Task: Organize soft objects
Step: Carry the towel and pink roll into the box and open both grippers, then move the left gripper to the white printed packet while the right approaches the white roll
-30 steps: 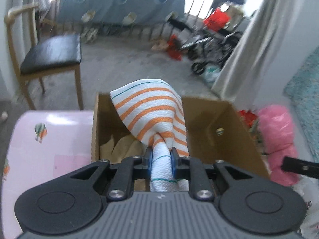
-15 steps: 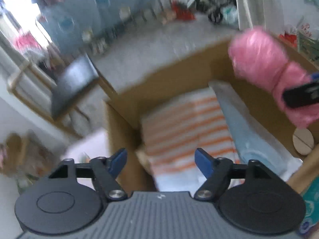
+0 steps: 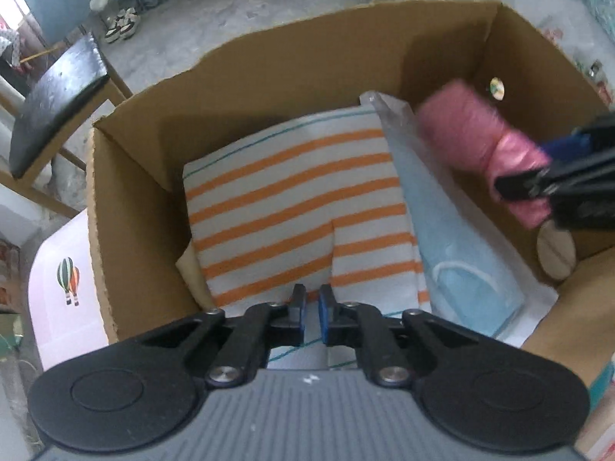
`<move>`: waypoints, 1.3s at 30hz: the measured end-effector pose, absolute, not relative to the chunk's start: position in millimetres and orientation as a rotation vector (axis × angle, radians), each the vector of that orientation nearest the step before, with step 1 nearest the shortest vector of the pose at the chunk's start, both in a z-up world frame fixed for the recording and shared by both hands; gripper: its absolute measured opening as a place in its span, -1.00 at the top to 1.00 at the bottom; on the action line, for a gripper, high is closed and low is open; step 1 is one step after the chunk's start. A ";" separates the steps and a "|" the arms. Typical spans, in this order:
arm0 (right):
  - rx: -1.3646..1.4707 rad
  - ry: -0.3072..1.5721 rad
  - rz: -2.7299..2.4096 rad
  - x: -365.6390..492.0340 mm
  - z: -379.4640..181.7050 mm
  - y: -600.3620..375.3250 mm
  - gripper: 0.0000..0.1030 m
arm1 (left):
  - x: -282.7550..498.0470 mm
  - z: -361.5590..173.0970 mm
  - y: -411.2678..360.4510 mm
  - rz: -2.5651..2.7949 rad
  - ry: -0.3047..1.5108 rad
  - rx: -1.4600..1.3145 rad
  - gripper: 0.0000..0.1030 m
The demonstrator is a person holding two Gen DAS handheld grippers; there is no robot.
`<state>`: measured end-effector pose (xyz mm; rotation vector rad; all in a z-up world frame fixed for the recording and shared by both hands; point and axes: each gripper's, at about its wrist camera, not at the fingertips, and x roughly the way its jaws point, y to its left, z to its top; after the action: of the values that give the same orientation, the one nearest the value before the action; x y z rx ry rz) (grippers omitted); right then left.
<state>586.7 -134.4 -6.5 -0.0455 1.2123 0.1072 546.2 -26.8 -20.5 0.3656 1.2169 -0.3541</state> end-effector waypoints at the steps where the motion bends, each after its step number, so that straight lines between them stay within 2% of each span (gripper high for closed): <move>1: -0.053 1.223 0.093 590.0 -13.1 -131.6 0.26 | 546.8 -19.3 -25.8 -0.357 1.217 0.356 0.74; 6: -0.110 1.252 0.059 588.2 -31.3 -118.9 0.19 | 537.4 -14.0 -17.8 -0.360 1.189 0.355 0.55; 8: -0.082 1.237 0.069 586.6 -24.7 -122.9 0.17 | 531.9 -8.3 -17.2 -0.375 1.172 0.349 0.29; 10: -0.023 1.217 0.089 584.5 -11.7 -129.7 0.17 | 522.5 0.1 -17.7 -0.389 1.146 0.359 0.23; 15: -0.105 1.123 0.059 559.8 32.5 -129.4 0.11 | 508.8 37.9 -13.9 -0.374 1.070 0.335 0.23; 19: -0.035 1.021 0.064 527.0 75.0 -144.6 0.10 | 482.8 78.4 1.7 -0.377 1.012 0.255 0.22; 21: 0.046 0.967 0.079 497.4 94.6 -160.7 0.09 | 462.2 95.6 11.0 -0.393 0.981 0.210 0.17; 25: 0.173 0.920 0.080 432.0 121.2 -207.5 0.09 | 409.4 119.5 26.1 -0.429 0.941 0.172 -0.06; 32: 0.196 0.891 0.035 336.0 134.2 -245.8 0.05 | 317.7 118.3 54.2 -0.423 0.919 0.114 -0.24; 36: 0.260 0.890 0.065 286.5 120.9 -256.2 0.03 | 273.1 101.2 65.8 -0.410 0.896 0.134 -0.29; 39: 0.251 0.817 0.075 253.1 105.9 -260.5 0.00 | 252.8 81.9 70.1 -0.403 0.893 0.106 -0.32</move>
<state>253.1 -260.5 105.9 0.2514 0.8172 0.0752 252.8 70.1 81.9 0.1064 0.8931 -0.4029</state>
